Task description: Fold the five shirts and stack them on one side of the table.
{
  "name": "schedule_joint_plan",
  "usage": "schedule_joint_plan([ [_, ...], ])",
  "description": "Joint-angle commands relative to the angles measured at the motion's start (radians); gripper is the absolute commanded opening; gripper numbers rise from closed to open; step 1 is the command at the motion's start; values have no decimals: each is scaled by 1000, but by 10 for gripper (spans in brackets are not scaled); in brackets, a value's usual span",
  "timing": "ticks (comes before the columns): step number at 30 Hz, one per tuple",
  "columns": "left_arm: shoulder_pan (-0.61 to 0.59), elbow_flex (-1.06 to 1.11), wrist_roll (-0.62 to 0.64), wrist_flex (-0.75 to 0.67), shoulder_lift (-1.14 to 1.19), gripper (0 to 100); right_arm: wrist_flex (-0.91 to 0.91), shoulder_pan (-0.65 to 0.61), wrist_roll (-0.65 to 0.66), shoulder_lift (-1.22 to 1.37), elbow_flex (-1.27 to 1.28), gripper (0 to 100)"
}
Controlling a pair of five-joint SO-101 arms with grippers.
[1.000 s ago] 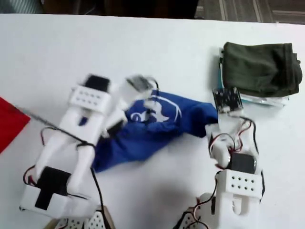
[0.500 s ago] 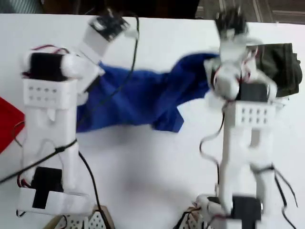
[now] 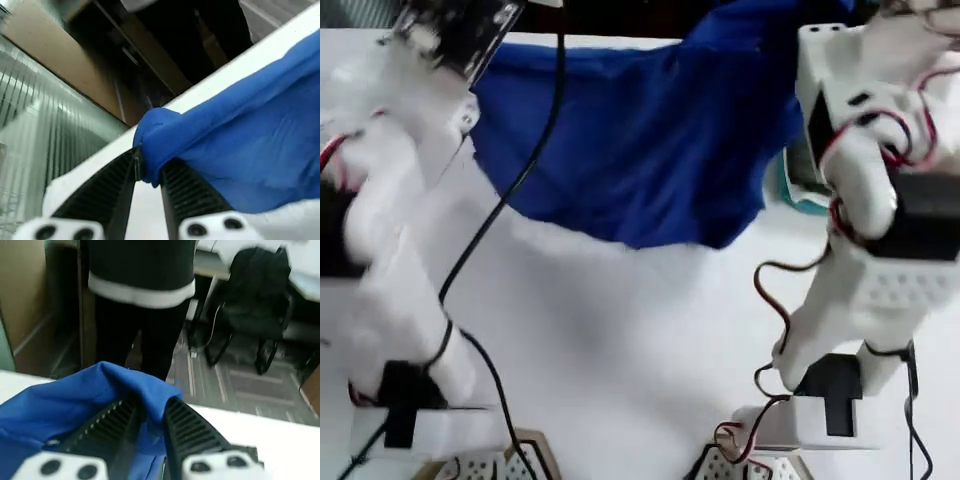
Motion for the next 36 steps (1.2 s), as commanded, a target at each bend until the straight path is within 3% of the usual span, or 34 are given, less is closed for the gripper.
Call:
schedule_joint_plan([
  [1,-14,-38,-3,15,-97,26,27,8,-11,-1,-129,18],
  [4,-37,19,-5,17,-137,27,108,-12,-18,-1,-192,18],
  [8,-52,260,-5,17,-173,26,272,-87,-60,8,-143,18],
  [15,-52,831,-8,5,-250,26,280,-99,-129,-1,287,18],
  [20,-91,1084,-12,-2,-272,26,280,-122,-137,-7,644,18],
  [26,-140,1264,-143,0,-279,26,278,-243,-129,-159,957,18],
  [33,-157,1371,-186,-5,-278,26,182,-395,-129,-346,1292,20],
  [36,-157,1409,-184,-29,-279,26,119,-410,-129,-352,1416,96],
])
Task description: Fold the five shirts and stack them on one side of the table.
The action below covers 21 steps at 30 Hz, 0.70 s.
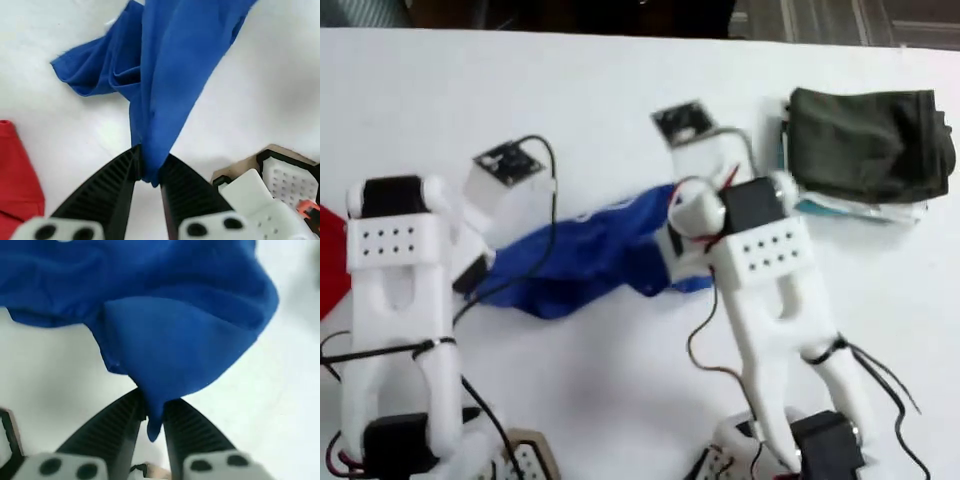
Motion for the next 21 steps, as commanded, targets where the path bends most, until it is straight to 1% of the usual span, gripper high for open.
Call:
schedule_joint_plan([
  [1,-8,27,-8,-31,-41,26,-73,-19,-2,-50,120,139],
  [2,-8,41,-8,-43,-41,26,-88,-19,8,-50,147,182],
  [3,-8,51,-8,-55,-41,26,-93,-19,44,-53,163,221],
  [5,-8,71,-8,-84,-41,26,-82,-21,147,-61,161,277],
  [7,-8,84,-3,-110,-41,26,-27,-19,219,-82,126,289],
  [9,-8,91,-2,-129,-37,26,30,-10,265,-122,60,289],
  [11,-8,99,0,-144,-35,26,41,27,287,-170,-23,290],
  [13,-8,107,0,-150,-35,26,-38,85,276,-188,-78,290],
  [16,-8,108,0,-155,-40,26,-219,147,196,-111,-60,293],
  [18,-8,101,2,-155,-41,26,-302,145,155,13,-41,293],
  [21,-8,99,2,-155,-41,26,-357,122,110,237,-86,294],
])
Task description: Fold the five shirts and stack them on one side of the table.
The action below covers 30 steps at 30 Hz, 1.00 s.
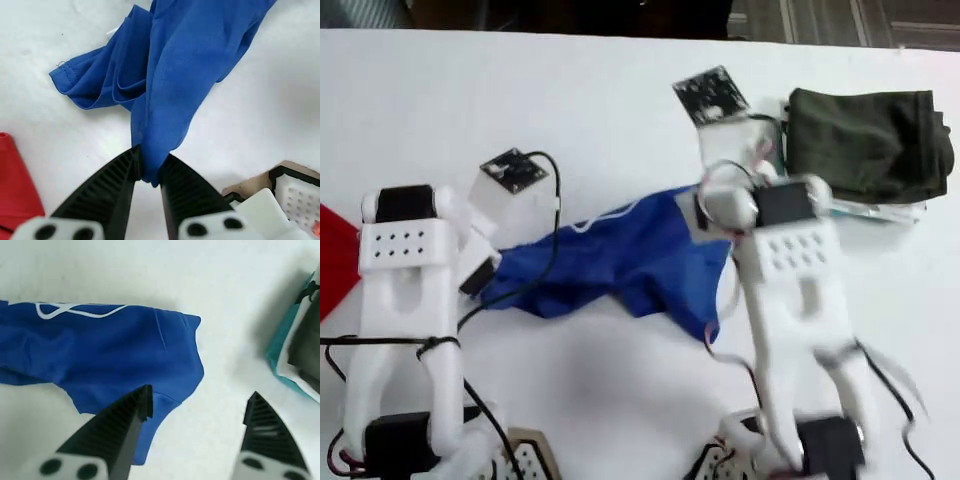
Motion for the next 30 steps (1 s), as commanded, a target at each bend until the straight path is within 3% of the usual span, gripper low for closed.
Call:
schedule_joint_plan([
  [1,-9,-8,2,-11,-40,26,-64,-13,-57,248,-92,296],
  [6,-9,-5,0,-11,-40,26,-18,-35,-81,568,-328,406],
  [14,-9,-4,0,-11,-40,26,145,-35,-78,941,-672,406],
  [17,-9,-4,0,-11,-40,26,209,-33,-78,1047,-783,283],
  [20,-9,-4,0,-11,-40,26,248,-15,-86,1122,-901,2],
  [22,-9,-5,0,-12,-35,26,269,12,-86,1150,-974,66],
  [27,-9,-1,2,-64,-32,26,274,81,-60,1158,-1198,21],
  [30,-9,-1,3,-104,-32,26,272,101,44,1165,-1389,20],
])
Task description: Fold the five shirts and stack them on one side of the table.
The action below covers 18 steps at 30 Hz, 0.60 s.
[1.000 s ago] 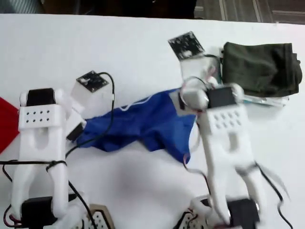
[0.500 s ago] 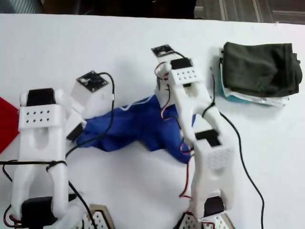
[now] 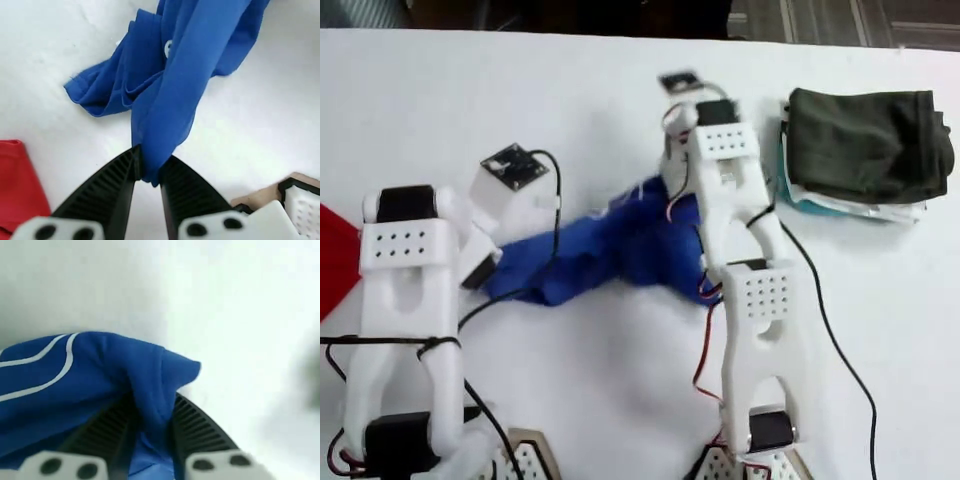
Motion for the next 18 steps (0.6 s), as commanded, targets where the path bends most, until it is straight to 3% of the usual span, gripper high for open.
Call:
schedule_joint_plan([
  [1,-11,-4,3,-44,-32,26,2,38,109,-4,-249,20],
  [6,-11,-5,3,-48,-32,26,-77,15,163,-2,-276,32],
  [14,-11,-5,3,-41,-34,26,-133,22,155,-16,-146,343],
  [18,-11,-5,3,-46,-37,26,-21,65,153,-58,-259,370],
])
